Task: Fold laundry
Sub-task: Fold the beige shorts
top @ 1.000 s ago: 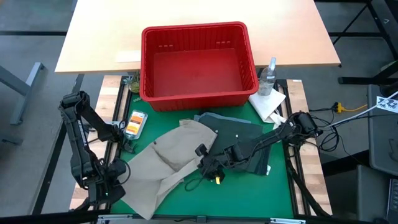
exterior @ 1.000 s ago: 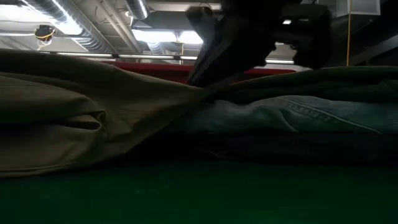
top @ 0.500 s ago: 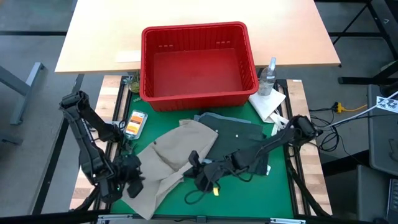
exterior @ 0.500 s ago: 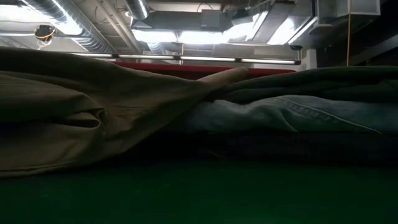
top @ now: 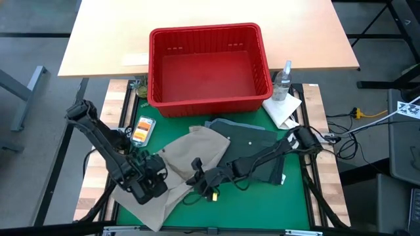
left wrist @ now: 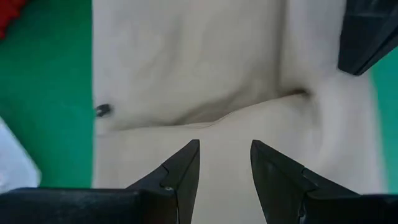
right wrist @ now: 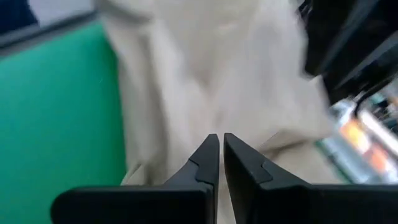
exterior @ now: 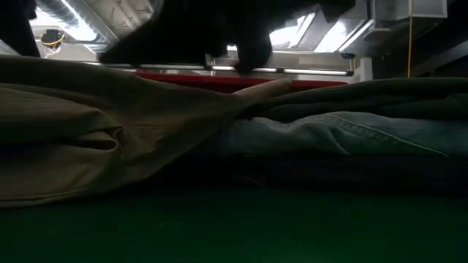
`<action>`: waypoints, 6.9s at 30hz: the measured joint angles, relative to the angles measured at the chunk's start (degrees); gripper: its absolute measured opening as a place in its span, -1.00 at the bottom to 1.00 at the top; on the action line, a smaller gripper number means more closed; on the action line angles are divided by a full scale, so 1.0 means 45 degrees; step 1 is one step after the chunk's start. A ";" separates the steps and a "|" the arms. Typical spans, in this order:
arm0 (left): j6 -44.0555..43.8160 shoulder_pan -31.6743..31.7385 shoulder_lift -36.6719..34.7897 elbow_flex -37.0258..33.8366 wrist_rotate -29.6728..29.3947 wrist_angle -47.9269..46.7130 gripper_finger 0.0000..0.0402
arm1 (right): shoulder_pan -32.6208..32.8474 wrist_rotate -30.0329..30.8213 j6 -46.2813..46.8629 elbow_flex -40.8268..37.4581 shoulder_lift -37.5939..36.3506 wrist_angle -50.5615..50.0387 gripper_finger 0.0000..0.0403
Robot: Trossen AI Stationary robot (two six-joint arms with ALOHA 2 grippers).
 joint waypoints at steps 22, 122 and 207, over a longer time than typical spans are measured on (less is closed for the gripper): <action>0.0153 0.0678 0.2021 -0.0005 0.0699 -0.2546 -0.32 | -0.0198 -0.2785 0.1966 0.0010 0.0775 -0.4382 -0.87; 0.5308 0.2255 0.1809 0.1681 0.0340 -0.0548 -0.31 | -0.0653 -0.0856 0.3833 0.2210 -0.3679 -1.0013 -0.27; 1.5395 0.7806 -0.5862 -0.4862 0.1961 0.7724 -0.32 | -0.1896 -0.2578 0.9043 0.2200 -0.3150 -1.4331 -0.96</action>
